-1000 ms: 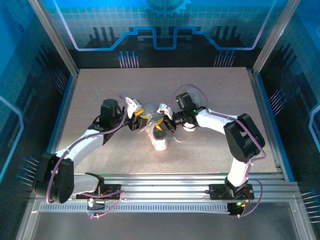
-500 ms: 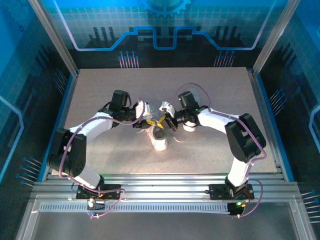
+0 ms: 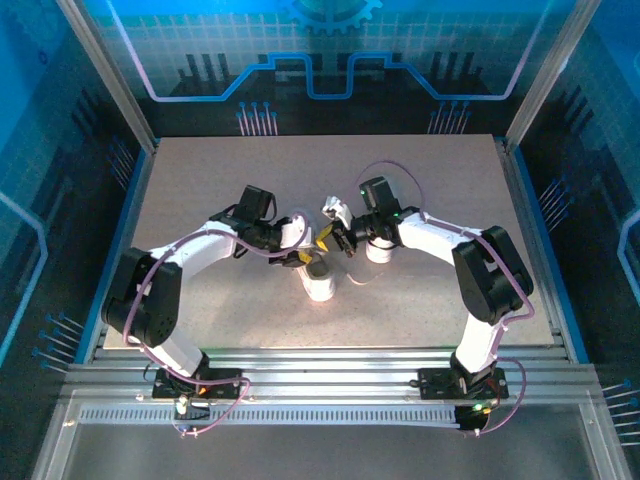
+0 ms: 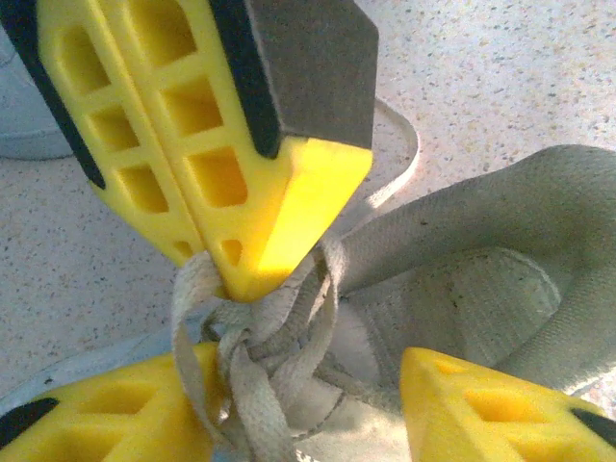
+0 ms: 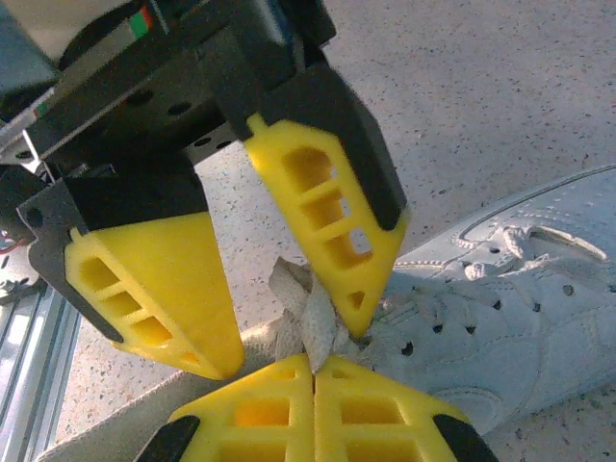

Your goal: Tie the shoes

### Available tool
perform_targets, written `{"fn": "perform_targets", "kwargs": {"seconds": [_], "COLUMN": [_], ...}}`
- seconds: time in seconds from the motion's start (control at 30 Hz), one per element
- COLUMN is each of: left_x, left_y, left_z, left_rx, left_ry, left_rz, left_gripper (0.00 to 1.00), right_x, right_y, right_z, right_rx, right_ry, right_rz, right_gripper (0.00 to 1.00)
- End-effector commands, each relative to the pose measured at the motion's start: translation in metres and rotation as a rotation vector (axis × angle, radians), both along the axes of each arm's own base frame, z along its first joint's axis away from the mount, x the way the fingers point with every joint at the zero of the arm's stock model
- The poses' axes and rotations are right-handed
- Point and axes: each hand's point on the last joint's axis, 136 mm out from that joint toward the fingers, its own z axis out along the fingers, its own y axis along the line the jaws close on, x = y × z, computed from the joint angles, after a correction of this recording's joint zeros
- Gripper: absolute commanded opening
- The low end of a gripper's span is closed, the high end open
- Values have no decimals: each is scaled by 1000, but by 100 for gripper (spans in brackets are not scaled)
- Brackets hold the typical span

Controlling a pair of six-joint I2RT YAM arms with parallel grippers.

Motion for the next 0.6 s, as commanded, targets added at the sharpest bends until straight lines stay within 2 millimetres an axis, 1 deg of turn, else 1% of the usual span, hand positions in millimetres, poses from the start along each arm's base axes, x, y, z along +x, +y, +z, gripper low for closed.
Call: {"fn": "perform_targets", "kwargs": {"seconds": [0.0,0.1,0.23,0.33,0.37,0.43,0.47,0.5,0.53,0.57], "left_x": [0,3,5,5,6,8,10,11,13,14], "left_y": [-2,-3,-2,-3,-4,-3,-3,-2,-1,-1], "left_z": [-1,2,8,12,13,16,18,19,21,22], "left_rx": [39,33,21,1,-6,-29,-39,-49,-57,-61], "left_ry": [-30,-43,-49,-40,-35,-25,-25,-28,-41,-52], "left_rz": [-25,-5,14,24,30,48,57,68,77,83], "left_gripper": [44,32,21,15,15,16,19,30,39,41], "right_x": [3,2,3,4,5,6,8,9,9,10], "right_y": [-1,-2,-3,-5,-6,-8,-9,-10,-12,-13], "right_z": [14,12,13,12,11,12,11,10,9,9], "right_rx": [27,23,23,23,23,25,23,19,16,17], "right_ry": [9,17,18,19,22,19,18,16,16,16], "right_rz": [9,11,12,8,6,1,-3,-9,-11,-13], "right_gripper": [0,0,0,0,0,0,0,0,0,0]}}
